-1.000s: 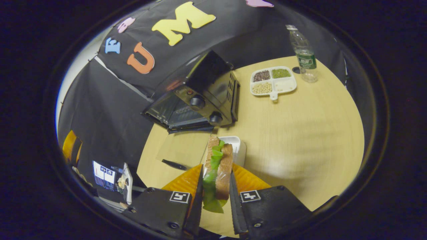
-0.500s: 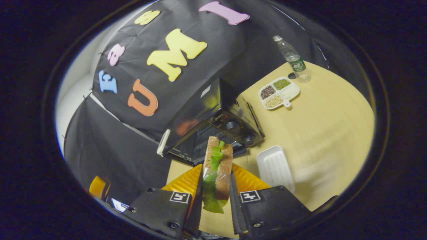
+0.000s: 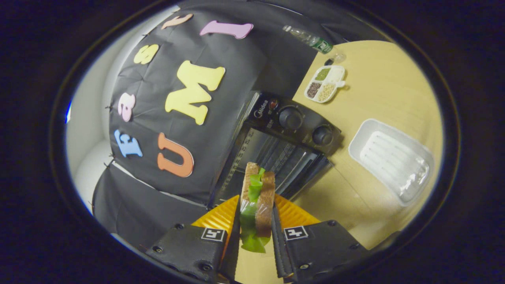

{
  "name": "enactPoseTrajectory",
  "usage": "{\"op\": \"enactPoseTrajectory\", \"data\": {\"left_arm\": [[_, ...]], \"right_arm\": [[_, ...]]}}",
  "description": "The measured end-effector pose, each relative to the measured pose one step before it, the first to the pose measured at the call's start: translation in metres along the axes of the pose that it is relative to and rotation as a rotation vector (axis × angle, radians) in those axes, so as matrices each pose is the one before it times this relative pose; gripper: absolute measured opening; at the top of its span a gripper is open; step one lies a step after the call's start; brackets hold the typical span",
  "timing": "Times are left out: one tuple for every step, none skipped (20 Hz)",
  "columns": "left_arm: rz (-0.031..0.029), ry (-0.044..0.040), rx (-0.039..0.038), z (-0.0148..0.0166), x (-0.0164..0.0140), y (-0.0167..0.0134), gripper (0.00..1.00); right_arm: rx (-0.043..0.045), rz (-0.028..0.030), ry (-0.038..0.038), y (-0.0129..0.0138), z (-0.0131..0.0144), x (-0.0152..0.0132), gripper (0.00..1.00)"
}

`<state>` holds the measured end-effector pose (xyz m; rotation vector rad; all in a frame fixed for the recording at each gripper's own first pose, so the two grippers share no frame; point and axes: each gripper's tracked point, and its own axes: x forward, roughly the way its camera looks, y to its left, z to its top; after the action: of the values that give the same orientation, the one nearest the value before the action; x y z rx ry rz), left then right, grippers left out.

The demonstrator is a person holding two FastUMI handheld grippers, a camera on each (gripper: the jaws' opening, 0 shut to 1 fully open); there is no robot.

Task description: Open the electric oven with the left hand, put the food in, and close the electric oven.

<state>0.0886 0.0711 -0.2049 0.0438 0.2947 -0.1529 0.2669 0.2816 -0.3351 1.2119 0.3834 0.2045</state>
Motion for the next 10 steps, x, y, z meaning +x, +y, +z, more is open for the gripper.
{"op": "enactPoseTrajectory", "data": {"left_arm": [[0.00035, 0.00395, 0.00041, -0.00433, 0.00082, 0.00174, 0.96], [0.00212, 0.00826, -0.00065, -0.00544, 0.00156, 0.00252, 0.96], [0.00163, 0.00498, -0.001, -0.00361, 0.00058, 0.00289, 0.96], [0.0021, -0.00044, -0.00032, -0.00294, -0.0006, 0.00152, 0.96], [0.00381, 0.00631, 0.00223, -0.00279, 0.00118, 0.00224, 0.96], [0.00104, 0.00352, 0.00262, -0.00347, 0.00098, 0.00244, 0.96], [0.00386, 0.00493, 0.00085, -0.00172, 0.00036, 0.00229, 0.96], [-0.00165, 0.00317, -0.00383, -0.00264, 0.00015, 0.00201, 0.96], [0.00253, -0.00169, -0.00477, -0.00032, -0.0004, 0.00299, 0.96], [0.00243, 0.00356, -0.00478, -0.00116, 0.00047, 0.00292, 0.96]], "right_arm": [[0.03036, -0.00314, -0.01885, -0.00211, -0.00394, 0.00952, 0.38], [0.03414, -0.00445, -0.02095, -0.00335, -0.00248, 0.01042, 0.38], [0.03123, -0.00411, -0.01844, -0.0022, -0.00199, 0.01036, 0.38], [0.02267, -0.00421, -0.01967, -0.00198, -0.0025, 0.01023, 0.38], [0.02972, -0.00442, -0.01692, -0.00167, -0.00267, 0.00984, 0.37], [0.03519, -0.00101, -0.00972, 0.00114, -0.00363, 0.0095, 0.37], [0.01948, 0.00442, -0.01525, 0.00214, -0.00367, 0.00912, 0.37], [0.00535, -0.01216, 0.00138, 0.00007, -0.00423, 0.00736, 0.38], [-0.01123, -0.00398, 0.00165, 0.00067, -0.0037, 0.00657, 0.37], [-0.00883, -0.00252, -0.01444, 0.00155, -0.00064, 0.00355, 0.37]]}}
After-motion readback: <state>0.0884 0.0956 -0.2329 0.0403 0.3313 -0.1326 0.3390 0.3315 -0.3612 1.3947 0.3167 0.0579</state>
